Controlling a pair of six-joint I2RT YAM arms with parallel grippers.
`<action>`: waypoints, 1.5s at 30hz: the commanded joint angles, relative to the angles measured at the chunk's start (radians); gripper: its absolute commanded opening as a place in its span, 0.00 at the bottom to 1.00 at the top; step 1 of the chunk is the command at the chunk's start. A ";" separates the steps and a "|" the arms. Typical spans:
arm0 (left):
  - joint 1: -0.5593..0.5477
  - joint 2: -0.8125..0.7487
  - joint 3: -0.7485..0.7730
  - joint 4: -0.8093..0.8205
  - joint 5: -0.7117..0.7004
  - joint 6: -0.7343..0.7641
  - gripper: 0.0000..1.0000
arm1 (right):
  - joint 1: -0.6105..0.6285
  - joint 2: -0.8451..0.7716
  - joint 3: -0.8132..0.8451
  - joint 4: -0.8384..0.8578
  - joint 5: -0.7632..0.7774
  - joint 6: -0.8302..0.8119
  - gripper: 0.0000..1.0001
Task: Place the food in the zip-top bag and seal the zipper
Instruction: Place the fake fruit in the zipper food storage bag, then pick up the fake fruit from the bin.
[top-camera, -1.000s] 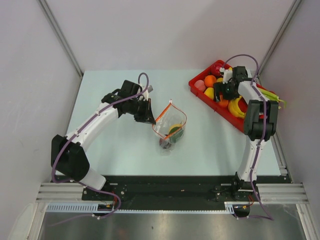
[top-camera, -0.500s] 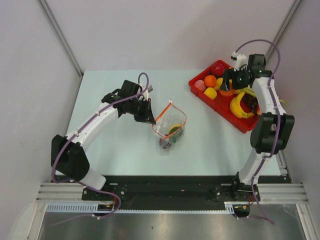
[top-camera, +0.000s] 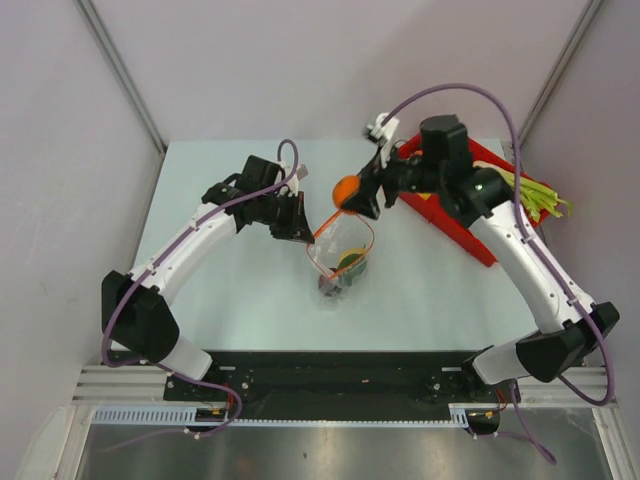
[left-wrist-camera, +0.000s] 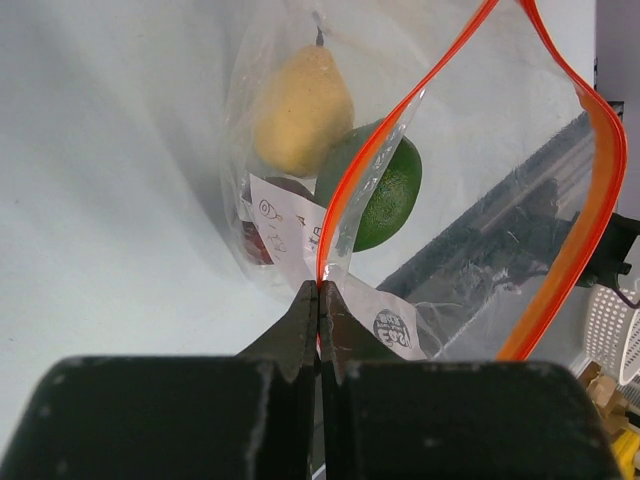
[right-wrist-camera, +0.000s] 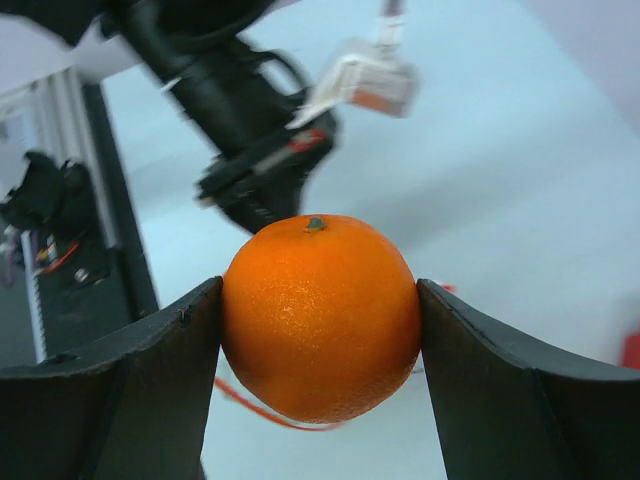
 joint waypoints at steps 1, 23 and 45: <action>-0.007 -0.031 0.034 0.008 0.011 0.016 0.00 | 0.149 -0.012 -0.092 -0.003 0.081 -0.056 0.61; -0.008 -0.050 0.035 0.006 0.002 0.029 0.00 | 0.021 -0.004 -0.148 0.127 0.361 -0.070 1.00; -0.007 -0.037 0.011 0.008 -0.018 0.044 0.00 | -0.440 0.726 0.202 0.229 0.360 0.203 1.00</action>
